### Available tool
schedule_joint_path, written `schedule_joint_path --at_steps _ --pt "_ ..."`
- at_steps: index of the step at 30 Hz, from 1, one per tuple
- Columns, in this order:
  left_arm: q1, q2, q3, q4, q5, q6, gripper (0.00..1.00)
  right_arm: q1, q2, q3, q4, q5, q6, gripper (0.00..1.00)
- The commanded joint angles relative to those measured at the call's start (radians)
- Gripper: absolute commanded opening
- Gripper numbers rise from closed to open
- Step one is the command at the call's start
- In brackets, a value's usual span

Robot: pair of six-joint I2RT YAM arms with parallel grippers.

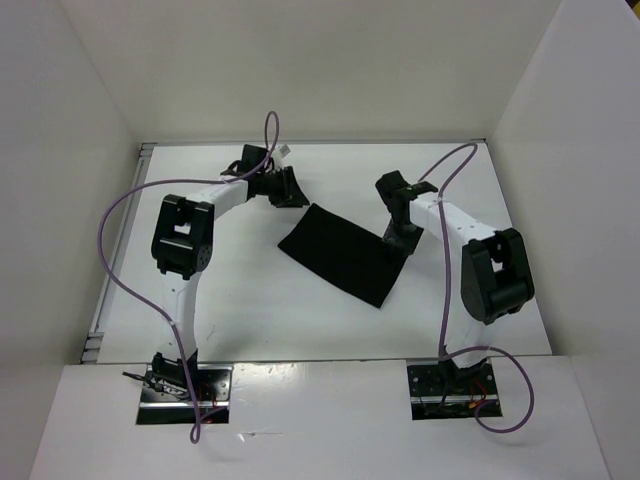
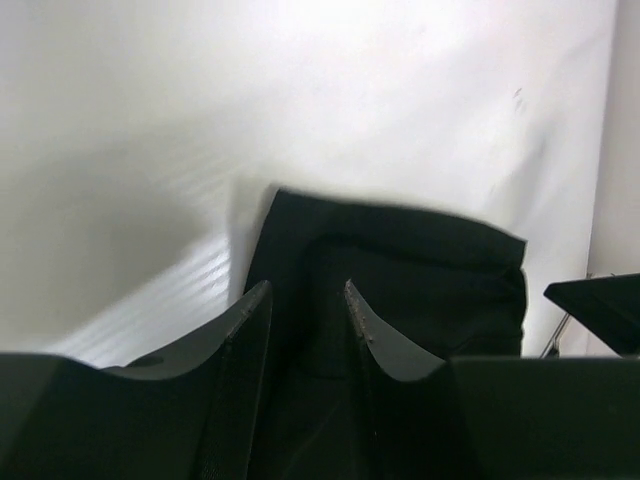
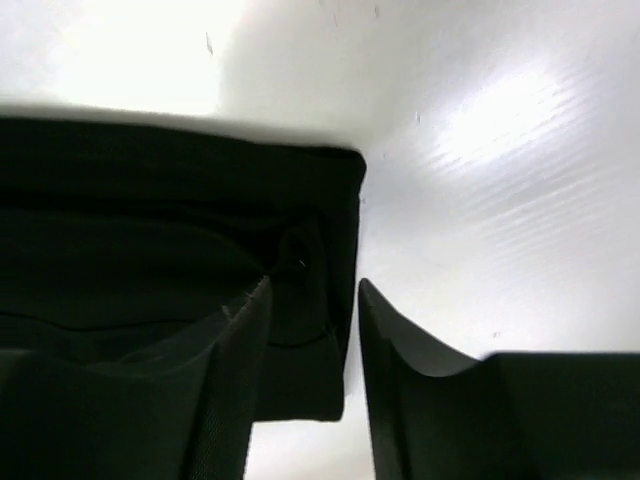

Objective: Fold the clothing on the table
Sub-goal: Fold the skirt

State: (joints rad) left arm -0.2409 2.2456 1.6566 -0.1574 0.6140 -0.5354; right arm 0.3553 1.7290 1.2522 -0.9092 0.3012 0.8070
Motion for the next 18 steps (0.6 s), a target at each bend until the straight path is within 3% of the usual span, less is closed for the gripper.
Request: schedule_joint_path --at_steps 1,6,7,9,11,14,18 --pt "0.005 -0.009 0.098 0.019 0.004 -0.008 0.42 -0.007 -0.049 0.090 -0.042 0.111 0.043 0.47" --pt "0.005 -0.096 0.109 -0.033 0.065 0.011 0.42 -0.007 -0.112 0.122 -0.086 0.100 0.034 0.51" --pt "0.005 -0.109 0.092 -0.042 0.082 0.021 0.41 -0.007 -0.126 0.106 -0.086 0.079 0.024 0.45" --pt "-0.005 -0.144 0.040 -0.054 0.115 0.035 0.27 0.002 -0.144 0.076 -0.067 0.026 0.014 0.36" --pt "-0.017 -0.162 -0.030 -0.063 0.142 0.035 0.09 0.002 -0.141 0.035 -0.034 -0.025 -0.002 0.33" --pt "-0.038 -0.185 -0.112 -0.054 0.158 0.045 0.02 0.011 -0.112 0.012 0.004 -0.106 -0.012 0.29" --pt "-0.066 -0.175 -0.208 -0.054 0.148 0.055 0.01 0.020 -0.077 -0.025 0.058 -0.229 -0.034 0.13"
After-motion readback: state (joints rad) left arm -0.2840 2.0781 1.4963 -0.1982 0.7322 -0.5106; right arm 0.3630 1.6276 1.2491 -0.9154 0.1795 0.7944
